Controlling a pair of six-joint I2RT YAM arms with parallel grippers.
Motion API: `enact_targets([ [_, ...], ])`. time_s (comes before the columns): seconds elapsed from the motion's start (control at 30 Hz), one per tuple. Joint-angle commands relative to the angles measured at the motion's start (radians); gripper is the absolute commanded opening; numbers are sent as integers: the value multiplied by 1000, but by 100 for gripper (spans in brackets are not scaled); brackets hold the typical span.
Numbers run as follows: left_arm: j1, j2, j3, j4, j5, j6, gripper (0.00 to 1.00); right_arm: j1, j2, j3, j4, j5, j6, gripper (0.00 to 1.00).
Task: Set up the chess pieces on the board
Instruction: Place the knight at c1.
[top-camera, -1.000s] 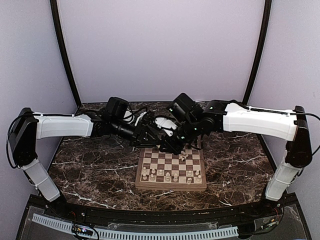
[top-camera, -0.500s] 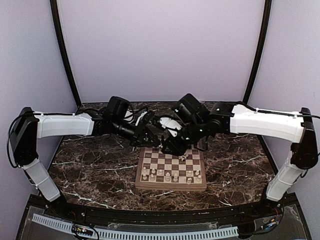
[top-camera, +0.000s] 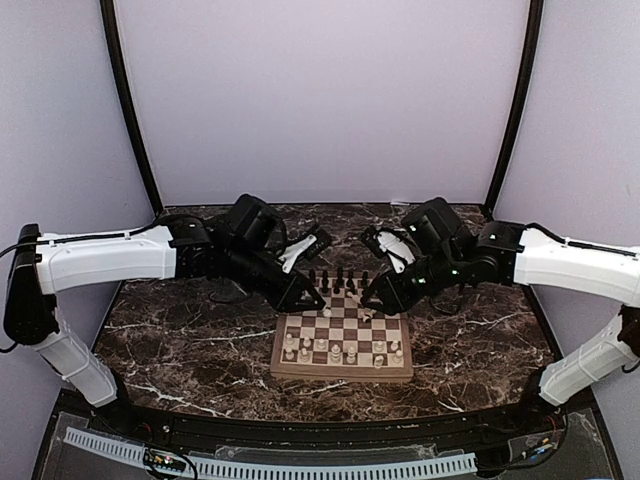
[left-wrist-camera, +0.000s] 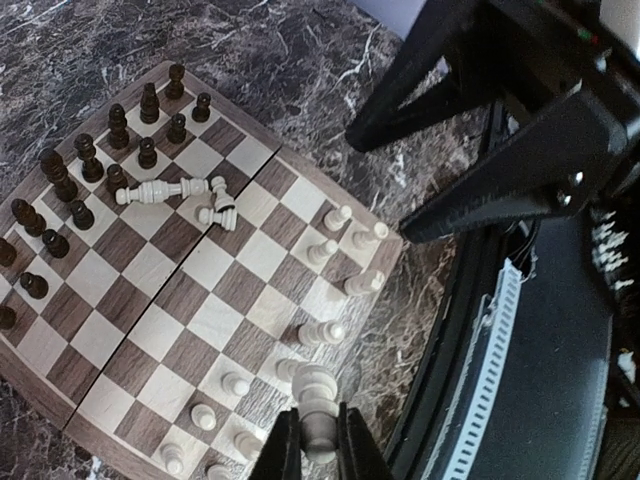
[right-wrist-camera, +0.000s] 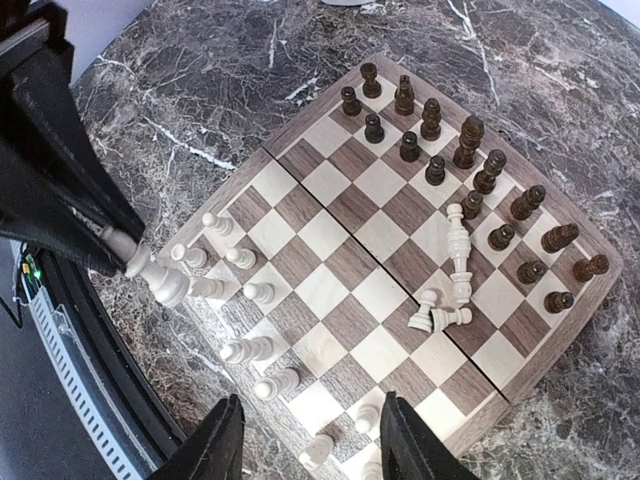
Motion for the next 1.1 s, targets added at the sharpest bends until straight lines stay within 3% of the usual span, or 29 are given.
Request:
enact_targets([
  [0.0,-76,23,51,-160,-221,172,4,0,19,-4,19,37,56,48],
  [0.23,-169,107,98,-250,-381,201,3,0,-6,-41,-9,97,101,49],
  [0.47,-186,136,94,-272,-465,115,3,0,-35,-64,-49,200,185,48],
  [1.07,-231,192,84,-230,-376,60,3,-3,-9,-58,-53,217,178,49],
])
